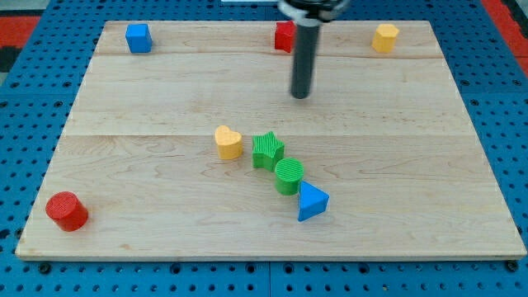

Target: Slightly move the yellow heart towards left direction

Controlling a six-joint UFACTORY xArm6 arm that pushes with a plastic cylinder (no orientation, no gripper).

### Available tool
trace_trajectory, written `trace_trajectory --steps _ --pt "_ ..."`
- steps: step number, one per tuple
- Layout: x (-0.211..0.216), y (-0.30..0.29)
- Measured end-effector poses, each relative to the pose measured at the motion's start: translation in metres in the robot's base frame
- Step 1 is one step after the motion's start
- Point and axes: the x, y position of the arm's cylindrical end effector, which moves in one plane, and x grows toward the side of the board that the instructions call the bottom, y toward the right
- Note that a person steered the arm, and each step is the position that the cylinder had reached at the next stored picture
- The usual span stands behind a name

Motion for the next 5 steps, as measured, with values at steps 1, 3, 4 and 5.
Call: trace_trajectory --steps 1,3,4,5 --pt "0.046 -0.043" --pt "0.12 -0.067" --pt "0.151 -0.077" --pt "0.211 -0.091"
